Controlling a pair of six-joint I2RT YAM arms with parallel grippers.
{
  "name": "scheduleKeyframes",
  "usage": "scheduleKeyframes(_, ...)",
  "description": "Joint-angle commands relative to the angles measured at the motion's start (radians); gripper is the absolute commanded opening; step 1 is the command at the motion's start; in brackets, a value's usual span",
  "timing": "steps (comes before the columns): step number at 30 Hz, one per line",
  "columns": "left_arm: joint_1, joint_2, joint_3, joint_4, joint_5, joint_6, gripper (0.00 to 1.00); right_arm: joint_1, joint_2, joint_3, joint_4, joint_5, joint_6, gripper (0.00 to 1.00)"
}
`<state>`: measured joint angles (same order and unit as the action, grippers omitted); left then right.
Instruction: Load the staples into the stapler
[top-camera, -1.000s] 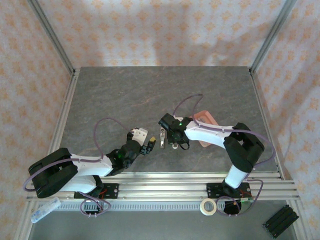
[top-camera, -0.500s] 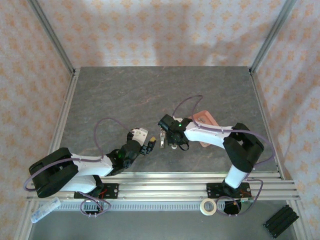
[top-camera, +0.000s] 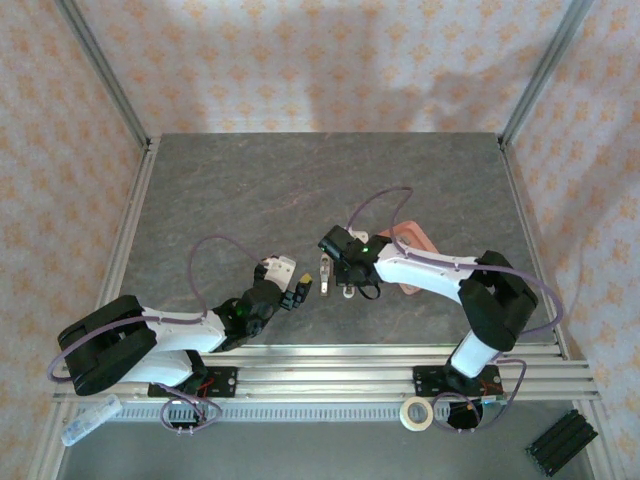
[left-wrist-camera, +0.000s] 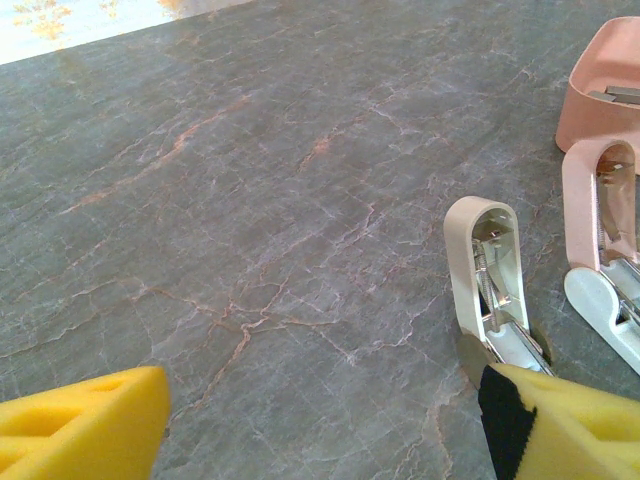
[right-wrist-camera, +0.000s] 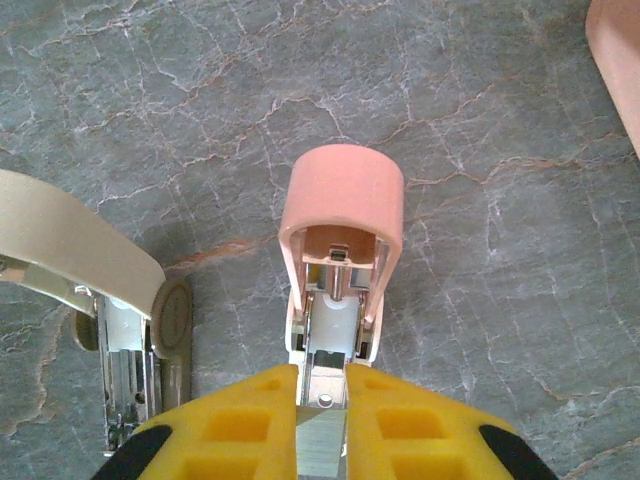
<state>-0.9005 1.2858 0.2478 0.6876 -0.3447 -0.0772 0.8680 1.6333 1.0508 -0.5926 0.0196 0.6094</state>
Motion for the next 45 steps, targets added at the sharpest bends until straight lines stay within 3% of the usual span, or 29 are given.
scheduleKeyframes(1, 0.008, 0.000, 0.024, 0.032, -0.008, 0.017, 0.82, 0.005, 0.024, -0.005, 0.009, 0.023, 0.021, 0.16)
scheduleKeyframes(19, 0.008, 0.009, 0.025, 0.039, -0.007, 0.017, 0.82, 0.006, 0.037, -0.054, 0.020, 0.008, 0.047, 0.16)
scheduleKeyframes(31, 0.008, 0.003, 0.022, 0.043, -0.006, 0.019, 0.82, 0.006, -0.053, -0.012, 0.005, 0.059, 0.041, 0.16)
scheduleKeyframes(45, 0.008, 0.001, 0.022, 0.047, -0.007, 0.025, 0.82, 0.006, -0.004, -0.044, 0.052, 0.031, 0.068, 0.16)
